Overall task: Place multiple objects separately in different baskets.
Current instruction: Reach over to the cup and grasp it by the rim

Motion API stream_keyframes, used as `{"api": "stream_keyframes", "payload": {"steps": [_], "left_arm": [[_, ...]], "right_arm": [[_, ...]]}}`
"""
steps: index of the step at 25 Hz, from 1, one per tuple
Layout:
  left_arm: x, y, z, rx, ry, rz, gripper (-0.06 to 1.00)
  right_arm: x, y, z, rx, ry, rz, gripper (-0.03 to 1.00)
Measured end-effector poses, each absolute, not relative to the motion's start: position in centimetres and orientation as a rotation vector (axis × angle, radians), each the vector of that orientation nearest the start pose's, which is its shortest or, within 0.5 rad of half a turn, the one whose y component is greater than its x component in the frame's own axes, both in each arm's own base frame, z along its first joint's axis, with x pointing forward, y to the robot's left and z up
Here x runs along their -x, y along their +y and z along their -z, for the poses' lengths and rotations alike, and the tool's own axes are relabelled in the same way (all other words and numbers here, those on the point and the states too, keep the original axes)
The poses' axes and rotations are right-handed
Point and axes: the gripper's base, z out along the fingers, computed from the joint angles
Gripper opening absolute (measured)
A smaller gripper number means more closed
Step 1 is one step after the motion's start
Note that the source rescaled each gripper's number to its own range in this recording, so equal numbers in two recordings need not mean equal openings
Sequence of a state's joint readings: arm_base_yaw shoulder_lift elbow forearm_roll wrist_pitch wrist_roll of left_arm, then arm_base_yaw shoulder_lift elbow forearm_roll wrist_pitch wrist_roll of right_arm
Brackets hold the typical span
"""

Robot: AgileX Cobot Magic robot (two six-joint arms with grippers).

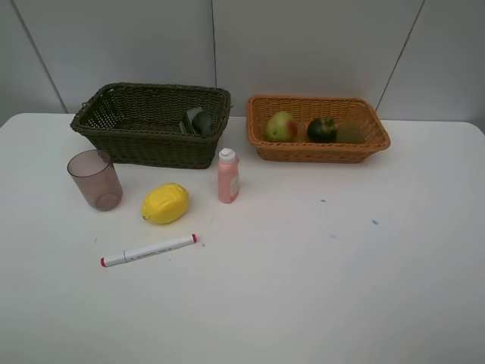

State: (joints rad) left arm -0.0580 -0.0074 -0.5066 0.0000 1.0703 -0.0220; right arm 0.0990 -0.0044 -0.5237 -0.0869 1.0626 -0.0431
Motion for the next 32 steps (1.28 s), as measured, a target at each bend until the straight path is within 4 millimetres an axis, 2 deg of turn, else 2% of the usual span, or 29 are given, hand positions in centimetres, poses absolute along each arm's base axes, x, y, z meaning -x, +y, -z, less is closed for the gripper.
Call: {"api": "stream_keyframes", "payload": {"steps": [6,32], "left_arm": [[0.72,0.04,-27.83,-0.037,2.04,0.05,0.96],[0.72,0.04,-27.83,-0.037,2.04,0.05,0.96]], "right_arm": [[0.87,-0.68,-28.39,0.031,2.017,0.135,0.96],[0.87,-0.68,-28.39,0.03,2.018,0.136,0.96]]}}
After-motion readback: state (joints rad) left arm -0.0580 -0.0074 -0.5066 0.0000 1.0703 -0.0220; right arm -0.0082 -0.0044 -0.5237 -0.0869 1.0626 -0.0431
